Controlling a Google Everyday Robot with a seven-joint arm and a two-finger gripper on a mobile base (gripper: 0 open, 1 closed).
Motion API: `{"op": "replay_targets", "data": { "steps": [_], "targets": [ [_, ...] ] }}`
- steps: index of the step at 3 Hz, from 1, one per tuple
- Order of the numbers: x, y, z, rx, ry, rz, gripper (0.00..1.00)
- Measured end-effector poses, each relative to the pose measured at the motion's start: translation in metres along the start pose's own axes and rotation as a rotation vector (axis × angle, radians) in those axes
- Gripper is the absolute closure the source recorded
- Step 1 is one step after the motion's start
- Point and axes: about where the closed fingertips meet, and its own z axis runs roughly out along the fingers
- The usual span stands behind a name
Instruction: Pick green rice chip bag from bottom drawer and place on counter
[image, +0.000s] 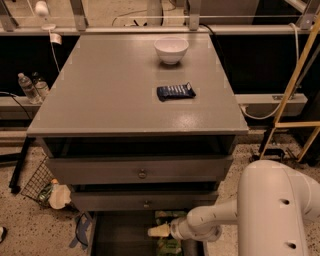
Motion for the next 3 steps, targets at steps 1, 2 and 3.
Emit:
{"op": "replay_targets", "data": {
  "steps": [1,2,3],
  "targets": [
    [0.002,-0.005,0.009,-0.008,0.011,0.002,0.00],
    [0.004,-0.016,0.023,0.001,0.025,0.012,0.00],
    [0.007,-0.029,0.031,0.049,0.033,0.021,0.00]
  ]
}}
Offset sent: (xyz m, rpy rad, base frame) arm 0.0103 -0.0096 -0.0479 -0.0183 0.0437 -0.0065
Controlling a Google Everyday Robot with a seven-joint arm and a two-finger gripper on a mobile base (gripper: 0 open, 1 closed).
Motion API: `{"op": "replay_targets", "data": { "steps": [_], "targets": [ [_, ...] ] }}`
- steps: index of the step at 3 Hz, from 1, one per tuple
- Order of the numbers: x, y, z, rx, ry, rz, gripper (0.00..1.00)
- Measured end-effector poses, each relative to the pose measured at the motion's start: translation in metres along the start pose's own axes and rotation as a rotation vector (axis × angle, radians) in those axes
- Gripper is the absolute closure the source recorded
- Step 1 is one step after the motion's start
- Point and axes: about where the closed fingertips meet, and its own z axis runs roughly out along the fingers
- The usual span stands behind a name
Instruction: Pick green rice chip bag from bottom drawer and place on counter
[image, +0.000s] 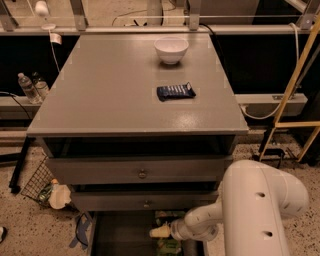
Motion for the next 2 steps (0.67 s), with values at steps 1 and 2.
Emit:
{"op": "replay_targets", "data": {
  "steps": [1,2],
  "targets": [
    [-0.001,-0.017,0.002,0.068,-0.012,0.016,0.00],
    [0.002,-0.027,0.008,0.091,-0.005,0.019,0.00]
  ]
}}
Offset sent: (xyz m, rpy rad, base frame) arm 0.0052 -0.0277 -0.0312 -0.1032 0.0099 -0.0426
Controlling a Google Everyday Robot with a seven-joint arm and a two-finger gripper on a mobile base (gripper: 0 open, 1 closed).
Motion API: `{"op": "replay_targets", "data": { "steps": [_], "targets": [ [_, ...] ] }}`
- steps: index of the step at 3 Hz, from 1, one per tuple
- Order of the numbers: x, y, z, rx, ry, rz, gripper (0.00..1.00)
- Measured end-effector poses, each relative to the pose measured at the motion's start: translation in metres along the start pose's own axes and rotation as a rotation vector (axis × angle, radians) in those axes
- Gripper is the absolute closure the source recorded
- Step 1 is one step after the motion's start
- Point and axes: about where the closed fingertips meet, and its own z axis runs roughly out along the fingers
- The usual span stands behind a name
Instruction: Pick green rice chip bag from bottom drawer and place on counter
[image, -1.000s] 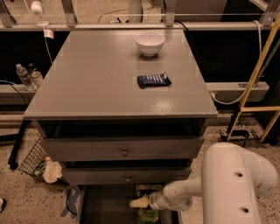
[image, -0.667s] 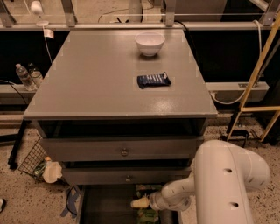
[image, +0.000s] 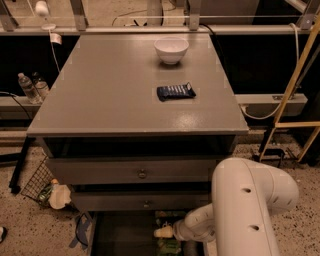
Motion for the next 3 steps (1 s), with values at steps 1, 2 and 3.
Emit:
{"op": "replay_targets", "data": {
  "steps": [1,2,3],
  "targets": [
    [0.007,-0.007,0.010,-0.001,0.028,0.003,0.00],
    [0.016,-0.012,0.024,-0.008,0.067,0.009,0.00],
    [0.021,-0.016,0.033,-0.020,0.086,0.017,0.18]
  ]
}}
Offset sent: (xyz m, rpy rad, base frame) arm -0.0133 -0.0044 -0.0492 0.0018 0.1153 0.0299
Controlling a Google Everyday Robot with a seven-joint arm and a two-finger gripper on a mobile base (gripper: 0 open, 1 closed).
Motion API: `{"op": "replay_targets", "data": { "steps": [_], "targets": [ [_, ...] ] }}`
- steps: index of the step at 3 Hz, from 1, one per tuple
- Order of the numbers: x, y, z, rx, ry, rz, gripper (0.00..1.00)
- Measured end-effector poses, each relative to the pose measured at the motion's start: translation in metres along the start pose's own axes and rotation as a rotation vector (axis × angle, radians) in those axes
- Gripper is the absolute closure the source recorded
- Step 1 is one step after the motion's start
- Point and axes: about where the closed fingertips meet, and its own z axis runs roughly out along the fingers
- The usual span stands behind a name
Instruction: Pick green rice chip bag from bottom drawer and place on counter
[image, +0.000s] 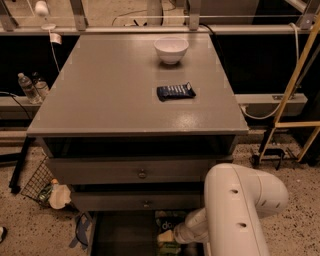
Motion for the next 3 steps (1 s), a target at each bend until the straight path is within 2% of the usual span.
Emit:
{"op": "replay_targets", "data": {
  "steps": [2,3],
  "targets": [
    [0.000,-0.002,-0.004,-0.012,0.001,0.002,0.80],
    [-0.007,-0.008,-0.018,-0.053,-0.024,-0.007,1.00]
  ]
}}
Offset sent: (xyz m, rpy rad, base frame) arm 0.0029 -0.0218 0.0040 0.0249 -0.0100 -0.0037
